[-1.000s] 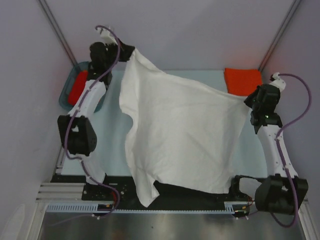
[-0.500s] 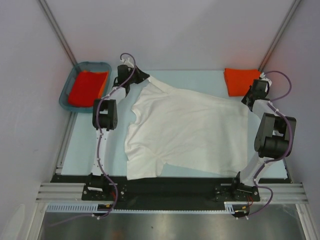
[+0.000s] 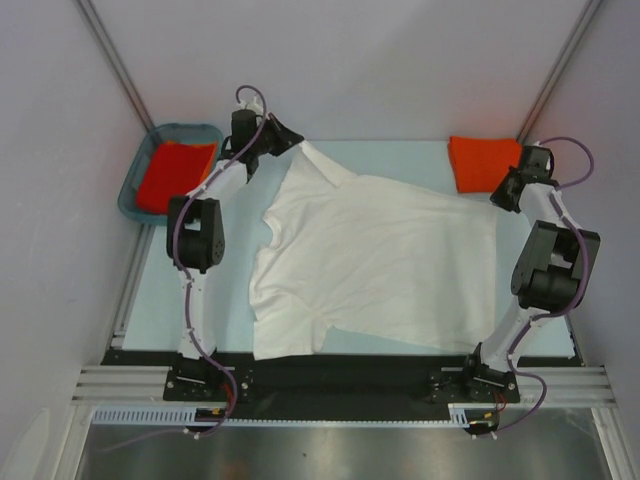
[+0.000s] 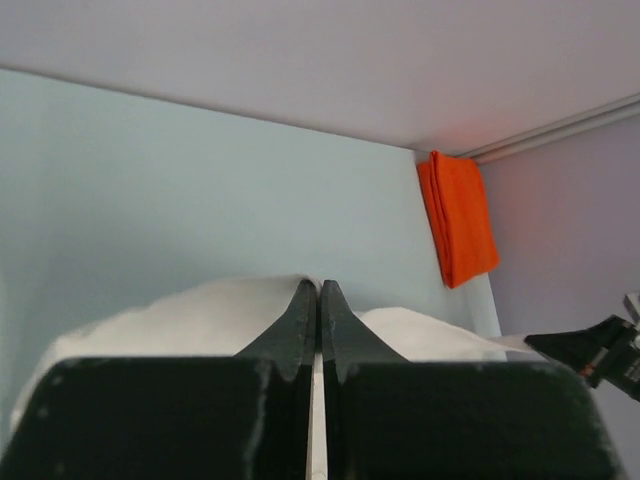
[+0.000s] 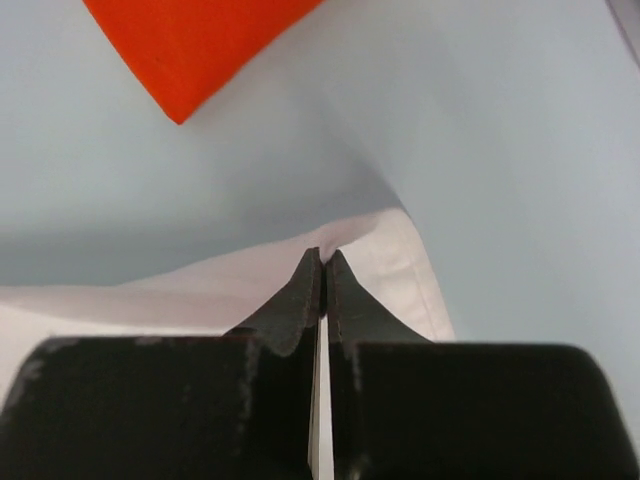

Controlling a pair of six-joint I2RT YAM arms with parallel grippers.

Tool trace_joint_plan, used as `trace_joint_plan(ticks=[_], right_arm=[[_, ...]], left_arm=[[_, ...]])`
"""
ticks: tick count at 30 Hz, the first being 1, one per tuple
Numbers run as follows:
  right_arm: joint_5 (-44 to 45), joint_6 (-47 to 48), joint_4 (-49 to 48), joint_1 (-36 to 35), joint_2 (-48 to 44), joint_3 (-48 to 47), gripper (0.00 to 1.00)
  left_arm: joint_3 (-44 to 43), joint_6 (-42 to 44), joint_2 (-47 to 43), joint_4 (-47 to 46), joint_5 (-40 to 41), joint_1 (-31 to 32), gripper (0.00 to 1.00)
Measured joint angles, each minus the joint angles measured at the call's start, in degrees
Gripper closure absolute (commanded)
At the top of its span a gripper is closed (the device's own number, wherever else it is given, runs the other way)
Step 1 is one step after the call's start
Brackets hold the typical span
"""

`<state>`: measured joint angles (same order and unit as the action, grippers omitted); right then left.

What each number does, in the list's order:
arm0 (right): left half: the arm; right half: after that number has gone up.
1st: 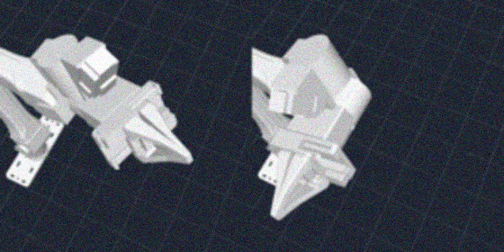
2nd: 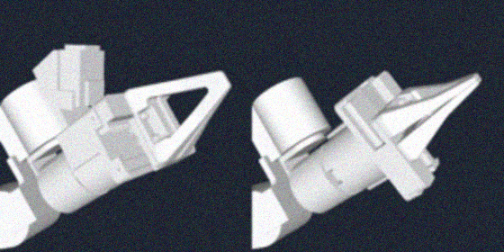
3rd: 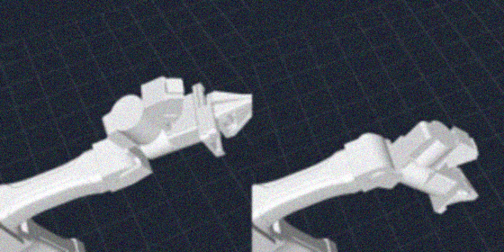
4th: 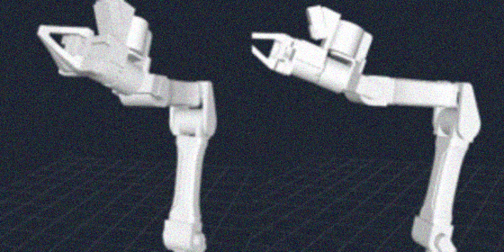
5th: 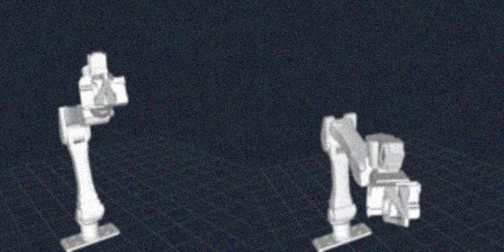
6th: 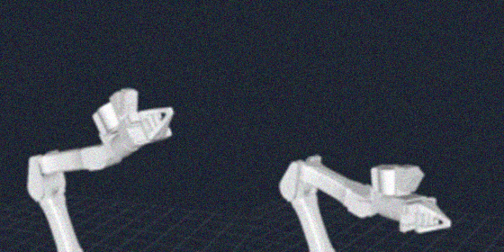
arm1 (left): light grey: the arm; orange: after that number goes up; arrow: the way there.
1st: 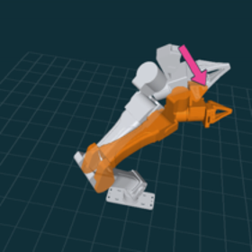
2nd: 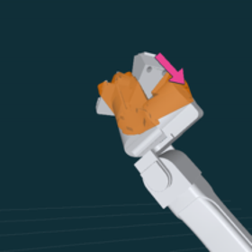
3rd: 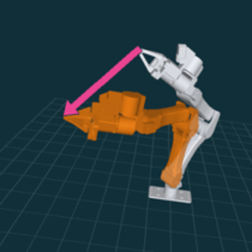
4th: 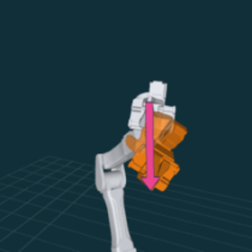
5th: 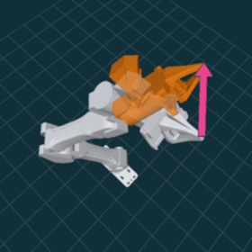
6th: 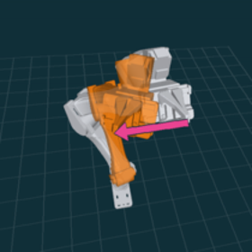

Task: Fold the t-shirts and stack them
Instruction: Fold the tshirt

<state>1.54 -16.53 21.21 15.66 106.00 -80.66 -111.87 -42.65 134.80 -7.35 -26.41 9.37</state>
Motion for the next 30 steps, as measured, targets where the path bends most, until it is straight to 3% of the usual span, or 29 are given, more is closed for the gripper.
trace_joint_plan(ticks=[10, 18, 30], right_arm=[[-6.10, -3.37, 11.34, 1.14, 0.37, -0.72, 1.00], [-7.02, -2.93, 17.25, 1.25, -1.09, 0.00, 1.00], [-6.80, -1.20, 19.17, 3.91, -3.54, 0.59, 1.00]], left_arm=[[20.59, -0.28, -20.26, 9.57, 1.33, -0.13, 1.00], [27.82, 1.11, -27.10, 17.16, 1.03, -0.68, 1.00], [41.42, 1.09, -37.16, 20.06, -1.97, -2.86, 1.00]])
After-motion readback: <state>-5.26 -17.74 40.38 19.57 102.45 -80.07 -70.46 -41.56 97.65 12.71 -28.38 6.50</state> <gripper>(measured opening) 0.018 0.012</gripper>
